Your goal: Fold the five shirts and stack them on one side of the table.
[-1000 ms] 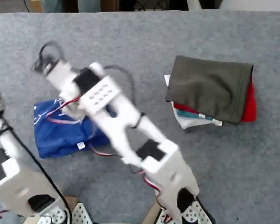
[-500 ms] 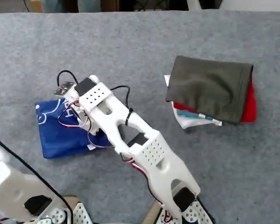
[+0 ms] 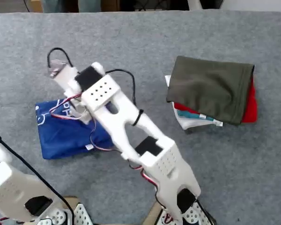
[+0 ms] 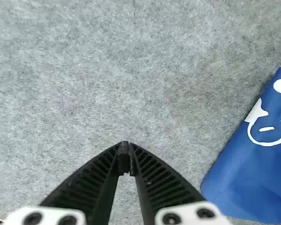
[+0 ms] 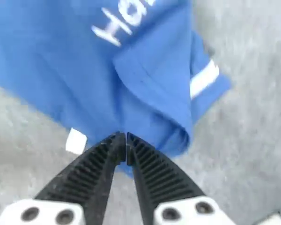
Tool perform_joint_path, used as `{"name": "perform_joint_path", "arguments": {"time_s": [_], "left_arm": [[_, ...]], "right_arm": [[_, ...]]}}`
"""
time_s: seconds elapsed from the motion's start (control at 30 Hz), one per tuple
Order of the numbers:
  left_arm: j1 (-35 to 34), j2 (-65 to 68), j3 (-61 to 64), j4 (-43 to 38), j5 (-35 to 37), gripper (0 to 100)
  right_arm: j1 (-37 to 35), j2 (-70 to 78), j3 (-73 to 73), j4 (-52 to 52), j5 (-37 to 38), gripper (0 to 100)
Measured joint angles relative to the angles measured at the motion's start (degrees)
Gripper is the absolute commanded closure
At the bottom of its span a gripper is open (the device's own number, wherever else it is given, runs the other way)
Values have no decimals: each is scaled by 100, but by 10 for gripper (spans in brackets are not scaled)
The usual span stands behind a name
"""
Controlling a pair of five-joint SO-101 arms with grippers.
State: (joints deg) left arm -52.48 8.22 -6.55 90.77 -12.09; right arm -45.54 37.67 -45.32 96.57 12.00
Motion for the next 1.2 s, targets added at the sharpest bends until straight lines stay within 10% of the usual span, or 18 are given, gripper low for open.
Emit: {"name": "perform_joint_path", "arguments": {"time_s": [0.37,0.8,0.97,1.2], "left_arm": [[-62,0,0,0,0,970],[-229,0,0,0,0,970],[-229,0,0,0,0,970],[44,0,0,0,0,970]], "right_arm": [[-167,1284,-35,-1881,0,984],[1582,1398,-1240,-2119,-9,984],[1864,1407,-1705,-1556,-9,984],[413,1398,-2365,316,448,984]]}}
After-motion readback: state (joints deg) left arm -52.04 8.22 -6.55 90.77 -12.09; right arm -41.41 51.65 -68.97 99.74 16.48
